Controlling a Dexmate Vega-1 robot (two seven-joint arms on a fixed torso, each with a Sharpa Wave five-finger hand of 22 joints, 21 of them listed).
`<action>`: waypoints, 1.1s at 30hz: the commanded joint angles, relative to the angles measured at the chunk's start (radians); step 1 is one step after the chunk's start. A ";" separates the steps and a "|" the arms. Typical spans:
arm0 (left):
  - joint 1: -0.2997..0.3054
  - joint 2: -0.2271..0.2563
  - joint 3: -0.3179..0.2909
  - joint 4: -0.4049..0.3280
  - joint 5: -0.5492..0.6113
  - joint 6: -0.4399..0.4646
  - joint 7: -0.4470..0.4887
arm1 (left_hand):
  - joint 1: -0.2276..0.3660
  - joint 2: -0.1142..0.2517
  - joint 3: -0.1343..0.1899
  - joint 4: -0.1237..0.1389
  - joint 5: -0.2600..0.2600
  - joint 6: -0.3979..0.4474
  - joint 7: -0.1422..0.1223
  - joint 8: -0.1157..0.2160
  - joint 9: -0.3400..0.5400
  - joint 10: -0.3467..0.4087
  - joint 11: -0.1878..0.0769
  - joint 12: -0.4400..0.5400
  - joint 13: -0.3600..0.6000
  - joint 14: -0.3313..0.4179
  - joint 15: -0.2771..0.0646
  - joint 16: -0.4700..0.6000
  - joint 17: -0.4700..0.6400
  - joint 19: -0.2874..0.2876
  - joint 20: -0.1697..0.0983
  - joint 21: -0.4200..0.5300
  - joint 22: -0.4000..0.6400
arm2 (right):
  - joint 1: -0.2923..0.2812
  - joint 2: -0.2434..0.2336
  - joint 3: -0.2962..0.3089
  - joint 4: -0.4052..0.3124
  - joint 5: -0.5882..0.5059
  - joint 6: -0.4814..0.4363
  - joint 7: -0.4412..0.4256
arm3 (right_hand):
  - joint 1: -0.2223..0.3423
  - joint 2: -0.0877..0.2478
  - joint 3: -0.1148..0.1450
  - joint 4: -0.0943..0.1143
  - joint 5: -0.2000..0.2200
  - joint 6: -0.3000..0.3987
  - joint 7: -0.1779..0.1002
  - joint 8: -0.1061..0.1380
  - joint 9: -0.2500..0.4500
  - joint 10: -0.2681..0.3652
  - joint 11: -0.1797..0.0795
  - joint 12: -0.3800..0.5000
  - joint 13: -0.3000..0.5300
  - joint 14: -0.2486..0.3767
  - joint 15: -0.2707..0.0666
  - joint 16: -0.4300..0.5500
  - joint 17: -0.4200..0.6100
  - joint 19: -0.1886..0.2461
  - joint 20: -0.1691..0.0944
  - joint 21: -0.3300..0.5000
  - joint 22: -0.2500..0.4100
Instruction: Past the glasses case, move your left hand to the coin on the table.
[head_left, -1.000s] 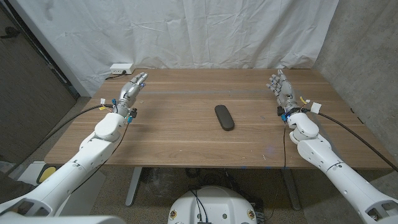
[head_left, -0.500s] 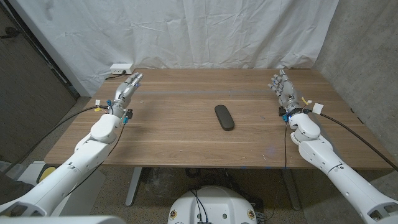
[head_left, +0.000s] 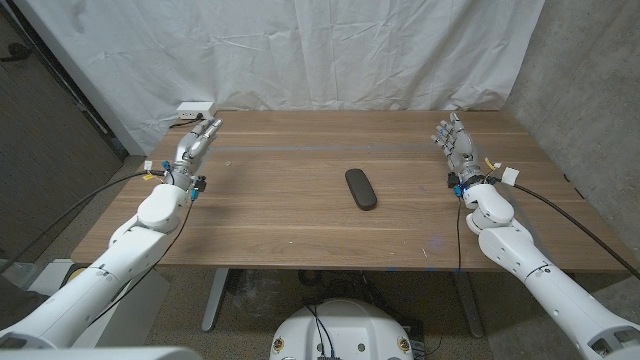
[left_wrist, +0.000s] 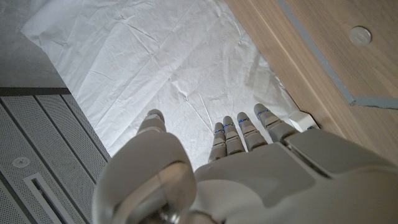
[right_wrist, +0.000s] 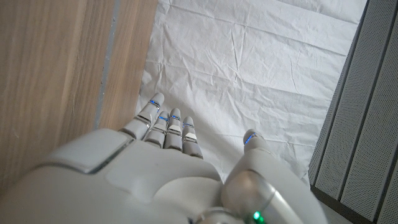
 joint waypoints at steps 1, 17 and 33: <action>0.043 0.023 -0.029 -0.034 0.024 0.039 0.053 | 0.011 0.000 0.001 -0.005 -0.003 0.010 0.003 0.002 0.003 0.012 0.001 0.000 0.003 0.010 -0.008 0.003 0.004 0.010 -0.072 0.003 0.005 | 0.013 0.003 -0.009 0.004 -0.008 -0.006 0.001 | -0.007 0.005 -0.004 -0.004 0.004 0.009 -0.002 0.001 0.003 0.008 0.000 0.005 0.004 0.007 -0.002 0.005 0.005 0.009 -0.008 -0.004 0.003; 0.043 0.018 -0.029 -0.019 0.088 0.066 0.122 | 0.019 0.001 0.002 -0.010 0.000 0.013 0.002 -0.001 0.003 0.017 0.001 -0.002 0.004 0.014 -0.009 0.001 0.004 0.014 -0.070 0.001 0.005 | -0.017 -0.012 0.005 -0.039 -0.011 -0.023 -0.035 | -0.008 0.005 -0.006 -0.005 0.005 0.009 -0.002 0.000 0.003 0.006 0.002 0.004 0.004 0.006 0.000 0.005 0.005 0.011 -0.009 -0.010 0.003; 0.005 0.034 0.012 -0.062 0.208 0.212 0.230 | 0.028 0.000 0.002 -0.016 0.004 0.015 -0.006 -0.006 0.003 0.026 -0.008 -0.004 0.004 0.024 -0.013 0.000 0.005 0.022 -0.074 0.000 0.006 | -0.043 -0.015 0.020 -0.047 0.005 -0.005 -0.024 | -0.008 0.006 -0.007 -0.006 0.005 0.008 -0.003 0.000 0.003 0.005 -0.001 0.003 0.004 0.007 0.001 0.005 0.005 0.013 -0.009 -0.015 0.003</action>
